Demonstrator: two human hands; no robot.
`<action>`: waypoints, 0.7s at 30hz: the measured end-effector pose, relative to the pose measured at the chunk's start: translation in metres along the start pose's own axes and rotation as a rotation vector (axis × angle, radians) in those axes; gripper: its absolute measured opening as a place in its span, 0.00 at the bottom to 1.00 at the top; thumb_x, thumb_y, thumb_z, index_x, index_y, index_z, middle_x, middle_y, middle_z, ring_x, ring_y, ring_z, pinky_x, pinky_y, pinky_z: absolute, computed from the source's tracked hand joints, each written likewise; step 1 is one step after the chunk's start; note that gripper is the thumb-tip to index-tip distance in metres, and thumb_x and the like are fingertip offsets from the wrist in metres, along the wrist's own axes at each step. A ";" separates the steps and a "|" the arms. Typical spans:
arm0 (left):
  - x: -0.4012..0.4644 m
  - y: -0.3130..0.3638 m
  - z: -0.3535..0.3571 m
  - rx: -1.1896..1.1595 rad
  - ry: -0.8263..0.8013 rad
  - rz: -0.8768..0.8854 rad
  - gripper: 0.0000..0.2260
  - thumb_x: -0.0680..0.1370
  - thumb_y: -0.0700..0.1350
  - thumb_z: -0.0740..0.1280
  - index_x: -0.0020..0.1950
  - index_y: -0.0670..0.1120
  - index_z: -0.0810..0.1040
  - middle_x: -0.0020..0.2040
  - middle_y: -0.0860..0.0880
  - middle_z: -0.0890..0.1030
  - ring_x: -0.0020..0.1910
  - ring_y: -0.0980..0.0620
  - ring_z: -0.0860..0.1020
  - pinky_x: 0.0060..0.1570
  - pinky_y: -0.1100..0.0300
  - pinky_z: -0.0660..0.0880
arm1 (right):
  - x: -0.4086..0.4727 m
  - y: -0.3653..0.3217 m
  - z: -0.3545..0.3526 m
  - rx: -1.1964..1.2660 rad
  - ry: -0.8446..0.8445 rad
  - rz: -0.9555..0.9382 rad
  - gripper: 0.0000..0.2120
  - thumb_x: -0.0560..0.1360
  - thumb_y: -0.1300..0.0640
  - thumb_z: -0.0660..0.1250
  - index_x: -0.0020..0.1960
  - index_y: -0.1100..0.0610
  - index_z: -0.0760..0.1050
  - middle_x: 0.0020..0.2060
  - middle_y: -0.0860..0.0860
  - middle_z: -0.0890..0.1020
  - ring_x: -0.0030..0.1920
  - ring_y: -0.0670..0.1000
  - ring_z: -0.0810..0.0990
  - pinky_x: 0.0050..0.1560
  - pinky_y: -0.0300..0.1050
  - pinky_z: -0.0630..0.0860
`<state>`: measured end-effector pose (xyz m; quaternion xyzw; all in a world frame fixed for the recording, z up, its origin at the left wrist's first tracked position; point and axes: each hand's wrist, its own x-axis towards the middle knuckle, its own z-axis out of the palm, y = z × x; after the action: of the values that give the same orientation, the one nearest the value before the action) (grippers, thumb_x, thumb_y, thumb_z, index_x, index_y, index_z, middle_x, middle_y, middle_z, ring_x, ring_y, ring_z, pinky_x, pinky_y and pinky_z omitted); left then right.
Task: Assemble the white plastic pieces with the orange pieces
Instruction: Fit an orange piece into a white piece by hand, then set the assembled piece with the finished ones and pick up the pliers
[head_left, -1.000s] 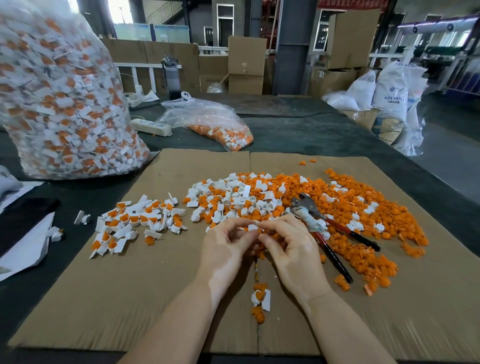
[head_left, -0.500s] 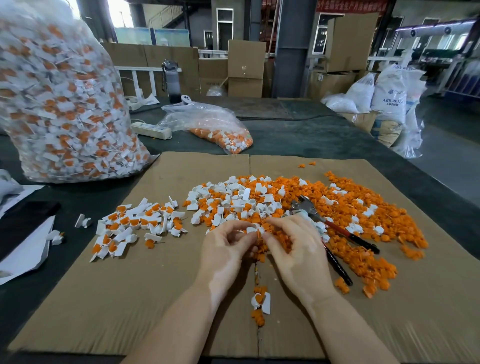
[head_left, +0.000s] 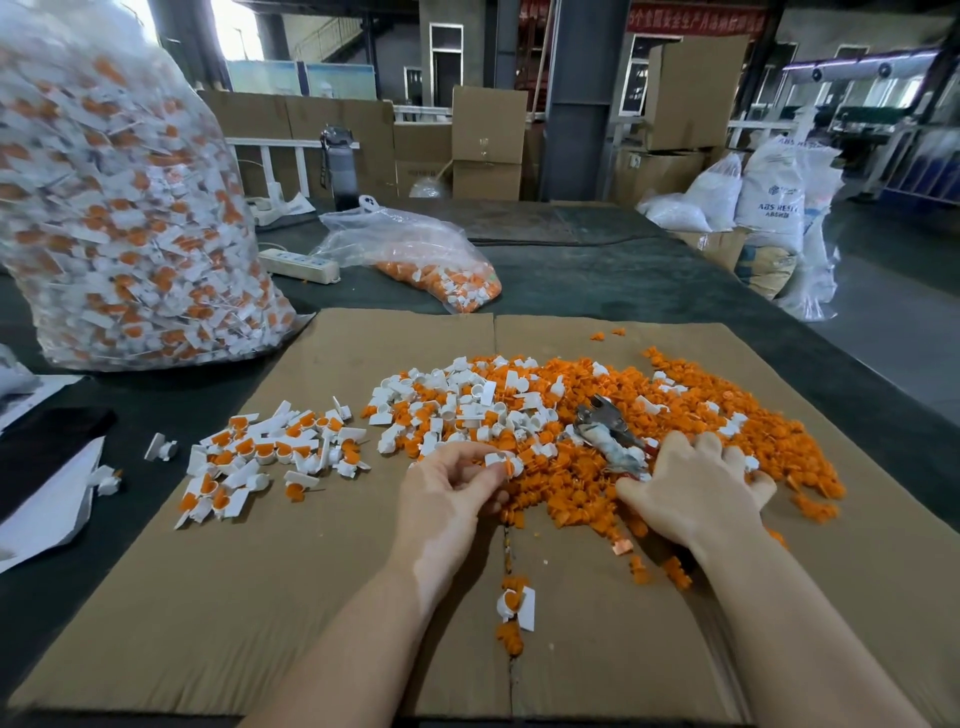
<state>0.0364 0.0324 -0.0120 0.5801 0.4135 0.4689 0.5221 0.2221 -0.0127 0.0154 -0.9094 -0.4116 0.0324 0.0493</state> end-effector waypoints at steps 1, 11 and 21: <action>0.000 -0.001 0.000 0.002 0.003 -0.002 0.06 0.75 0.37 0.68 0.47 0.48 0.79 0.33 0.48 0.82 0.30 0.59 0.79 0.32 0.72 0.74 | 0.000 0.000 0.001 -0.001 0.020 -0.003 0.25 0.72 0.37 0.61 0.60 0.55 0.68 0.64 0.55 0.68 0.65 0.57 0.64 0.65 0.60 0.60; 0.014 0.007 0.001 -0.196 0.030 -0.142 0.06 0.75 0.38 0.69 0.52 0.44 0.78 0.31 0.48 0.82 0.30 0.55 0.78 0.31 0.65 0.75 | -0.015 -0.008 -0.018 0.253 0.196 -0.289 0.17 0.78 0.45 0.57 0.59 0.56 0.68 0.53 0.53 0.75 0.53 0.53 0.74 0.48 0.44 0.70; 0.035 0.026 0.001 -0.346 0.092 -0.249 0.06 0.75 0.36 0.68 0.51 0.41 0.77 0.36 0.45 0.80 0.30 0.55 0.78 0.29 0.66 0.76 | -0.040 -0.031 -0.043 0.680 -0.390 -0.471 0.16 0.79 0.53 0.56 0.34 0.57 0.67 0.30 0.54 0.69 0.31 0.51 0.67 0.35 0.45 0.63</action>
<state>0.0446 0.0628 0.0177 0.4044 0.4187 0.4909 0.6482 0.1771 -0.0253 0.0621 -0.7002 -0.5749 0.3240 0.2727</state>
